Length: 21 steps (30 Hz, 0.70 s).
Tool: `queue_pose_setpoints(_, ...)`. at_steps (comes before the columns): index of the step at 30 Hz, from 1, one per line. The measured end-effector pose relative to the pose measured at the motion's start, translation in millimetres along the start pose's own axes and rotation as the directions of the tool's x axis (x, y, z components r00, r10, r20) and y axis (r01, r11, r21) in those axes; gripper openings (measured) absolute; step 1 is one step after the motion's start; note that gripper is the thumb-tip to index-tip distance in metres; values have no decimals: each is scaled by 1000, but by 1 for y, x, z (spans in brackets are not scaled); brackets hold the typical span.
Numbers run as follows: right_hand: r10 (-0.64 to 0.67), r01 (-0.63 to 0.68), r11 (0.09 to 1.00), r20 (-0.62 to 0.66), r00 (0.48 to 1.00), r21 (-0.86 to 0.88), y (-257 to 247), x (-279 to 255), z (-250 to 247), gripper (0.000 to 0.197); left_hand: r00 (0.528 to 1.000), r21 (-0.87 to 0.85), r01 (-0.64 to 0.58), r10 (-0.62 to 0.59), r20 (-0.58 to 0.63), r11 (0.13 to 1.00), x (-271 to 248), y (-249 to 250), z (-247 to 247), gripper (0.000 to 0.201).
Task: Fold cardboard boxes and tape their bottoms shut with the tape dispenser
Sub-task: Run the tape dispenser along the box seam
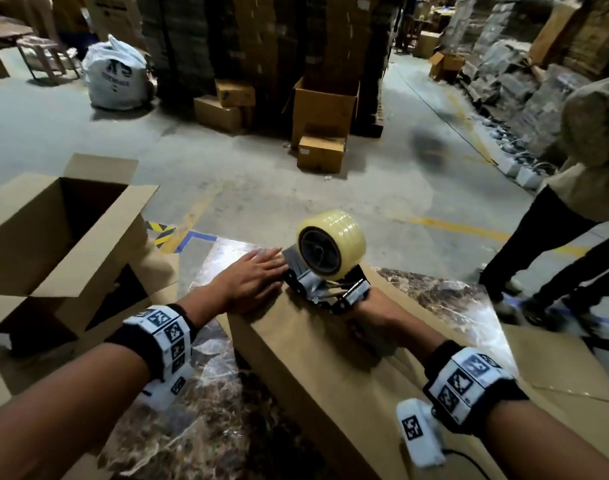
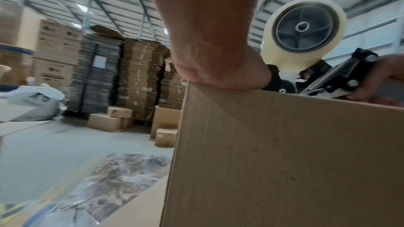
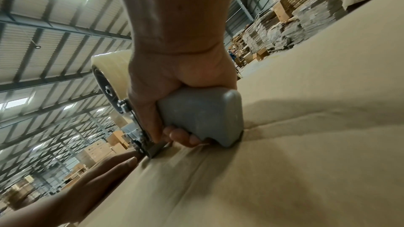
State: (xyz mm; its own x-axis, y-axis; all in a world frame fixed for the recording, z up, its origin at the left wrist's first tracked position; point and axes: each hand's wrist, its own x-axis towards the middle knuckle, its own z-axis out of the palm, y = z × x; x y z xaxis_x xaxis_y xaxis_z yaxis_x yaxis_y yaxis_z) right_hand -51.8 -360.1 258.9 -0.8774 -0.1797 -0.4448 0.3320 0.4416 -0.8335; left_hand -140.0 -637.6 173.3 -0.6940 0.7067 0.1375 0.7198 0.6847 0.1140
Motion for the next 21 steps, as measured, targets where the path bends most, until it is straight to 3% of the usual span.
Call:
queue_pose_setpoints(4, -10, 8, 997, -26, 1000, -72, 6, 1, 2, 4, 980, 13, -196, 196, -31, 981, 3, 0, 6, 54)
queue_pose_setpoints(8, 13, -16, 994, -25, 1000, -112, 3, 0, 0, 7, 967, 12, -246, 247, -61, 969, 2, 0, 0, 53)
queue_pose_setpoints(12, 7, -5, 992, 19, 1000, -125, 8, -11, -8, 11, 988, -2, -153, 153, -13, 988, 1, 1, 2, 62)
queue_pose_setpoints(16, 40, -40, 999, 21, 999, 22, 32, -36, -23, 19, 995, -43, -68, 71, 71, 997, 1, 1, 0, 72)
queue_pose_setpoints(19, 28, -30, 997, 36, 999, 70, 48, -52, -31, 22, 995, 14, -28, 26, 99, 1000, 0, 12, -6, 75)
queue_pose_setpoints(21, -16, 16, 1000, 31, 999, 4, 49, -55, -30, 26, 991, 73, 14, -23, 128, 997, 0, 19, -8, 78)
